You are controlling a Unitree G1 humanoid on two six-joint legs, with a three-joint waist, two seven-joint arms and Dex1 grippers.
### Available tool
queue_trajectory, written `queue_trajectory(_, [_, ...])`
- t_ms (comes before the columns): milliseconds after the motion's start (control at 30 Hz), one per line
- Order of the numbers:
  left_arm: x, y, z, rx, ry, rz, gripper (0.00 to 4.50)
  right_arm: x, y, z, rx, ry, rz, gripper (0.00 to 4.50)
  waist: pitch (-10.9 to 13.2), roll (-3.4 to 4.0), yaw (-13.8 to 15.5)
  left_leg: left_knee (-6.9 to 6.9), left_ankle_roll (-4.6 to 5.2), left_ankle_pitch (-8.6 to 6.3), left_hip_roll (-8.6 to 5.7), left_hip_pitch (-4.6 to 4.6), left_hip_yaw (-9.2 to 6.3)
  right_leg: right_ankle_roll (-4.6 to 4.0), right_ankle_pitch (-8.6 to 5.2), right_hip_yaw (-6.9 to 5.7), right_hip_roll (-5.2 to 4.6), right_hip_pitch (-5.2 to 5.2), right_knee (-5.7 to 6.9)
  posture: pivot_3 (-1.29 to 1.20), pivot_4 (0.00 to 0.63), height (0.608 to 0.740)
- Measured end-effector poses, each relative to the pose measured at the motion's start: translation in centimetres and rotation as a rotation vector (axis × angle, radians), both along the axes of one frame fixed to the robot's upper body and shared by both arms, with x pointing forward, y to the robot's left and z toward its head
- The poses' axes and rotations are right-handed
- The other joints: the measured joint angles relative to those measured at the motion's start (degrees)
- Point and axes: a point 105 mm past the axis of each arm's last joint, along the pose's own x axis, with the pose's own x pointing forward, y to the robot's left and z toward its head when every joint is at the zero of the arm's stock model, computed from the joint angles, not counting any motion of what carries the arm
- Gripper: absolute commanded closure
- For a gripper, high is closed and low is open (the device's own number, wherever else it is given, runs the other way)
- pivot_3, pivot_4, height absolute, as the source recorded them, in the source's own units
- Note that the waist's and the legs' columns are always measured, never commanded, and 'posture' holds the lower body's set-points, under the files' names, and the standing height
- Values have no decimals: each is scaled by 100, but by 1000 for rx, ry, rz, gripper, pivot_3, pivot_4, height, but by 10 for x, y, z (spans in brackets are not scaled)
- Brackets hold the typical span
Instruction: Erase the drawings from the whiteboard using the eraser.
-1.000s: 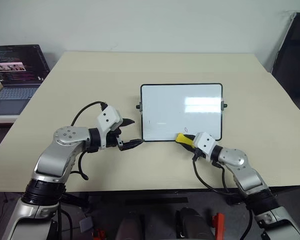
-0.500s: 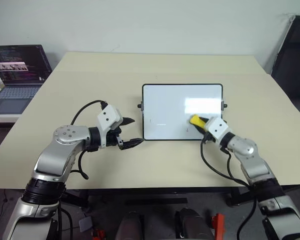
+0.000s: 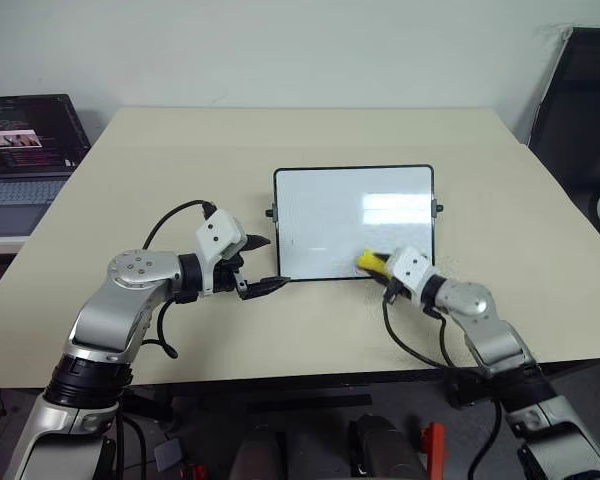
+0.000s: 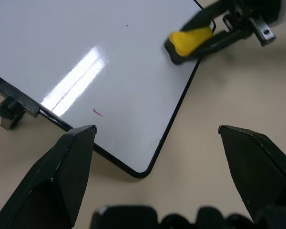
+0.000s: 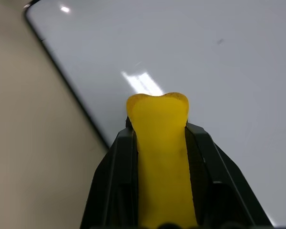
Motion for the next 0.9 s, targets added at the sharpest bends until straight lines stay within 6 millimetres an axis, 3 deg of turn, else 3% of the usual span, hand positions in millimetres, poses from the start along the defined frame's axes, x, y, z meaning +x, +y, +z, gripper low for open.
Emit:
queue_trajectory(133, [0,0,0,0,0,0,0,13,-7,15,1,-74,-75,3514,0,0,3,0,-1,0,0,-3,1,-7,-4,1,-1,0,-2,0,150,740])
queue_trajectory(267, [0,0,0,-1,0,1,0,13,-9,15,6,-76,-81,3514,0,0,4,-1,0,0,0,-3,0,-4,-3,1,-1,0,-3,0,150,740])
queue_trajectory(367, [0,0,0,-2,0,-1,0,7,-22,20,169,29,-100,3514,4,4,52,-1,0,0,-1,-17,-6,12,5,-4,-2,-5,-6,0,150,740])
queue_trajectory(433, [0,-1,0,-4,2,-1,0,1,-34,42,372,117,-87,3515,19,20,63,-1,0,0,-1,-33,-8,15,12,-5,-3,-15,-10,0,150,740])
queue_trajectory(500, [0,-2,2,-8,0,-6,0,-8,-53,81,530,136,-40,3515,34,41,85,-3,0,-2,-4,-39,-8,3,17,-7,-8,-18,-15,0,150,740])
queue_trajectory(567, [0,-5,4,-17,-3,-17,0,-14,-92,127,589,61,-73,3515,36,44,125,-10,0,-4,-5,-39,-8,-1,12,-13,-9,-17,-27,0,150,740])
queue_trajectory(633, [-1,-12,3,-34,6,-46,0,-15,-141,151,584,-11,-222,3515,31,36,162,-16,1,-6,-4,-39,-11,-5,4,-24,-9,-11,-38,0,150,740])
queue_trajectory(700, [-3,-19,0,-44,22,-69,0,-12,-178,138,528,20,-386,3515,23,22,164,-18,10,-13,-4,-39,-10,-10,-4,-24,-9,-10,-39,0,150,740])
queue_trajectory(767, [-4,-27,-2,-55,30,-92,0,-9,-214,97,497,133,-574,3515,21,18,152,-17,15,-17,-4,-39,-1,-11,-6,-16,-8,-12,-40,0,150,740])
queue_trajectory(833, [-4,-31,-4,-57,36,-104,0,-10,-232,55,472,256,-689,3515,32,38,118,-17,17,-18,-5,-39,13,-9,-6,-1,-9,-20,-36,0,150,740])
queue_trajectory(900, [-4,-34,-2,-57,30,-114,0,-11,-237,36,451,318,-727,3515,44,60,42,-18,17,-18,-5,-38,20,-7,-6,7,-8,-24,-29,0,150,740])
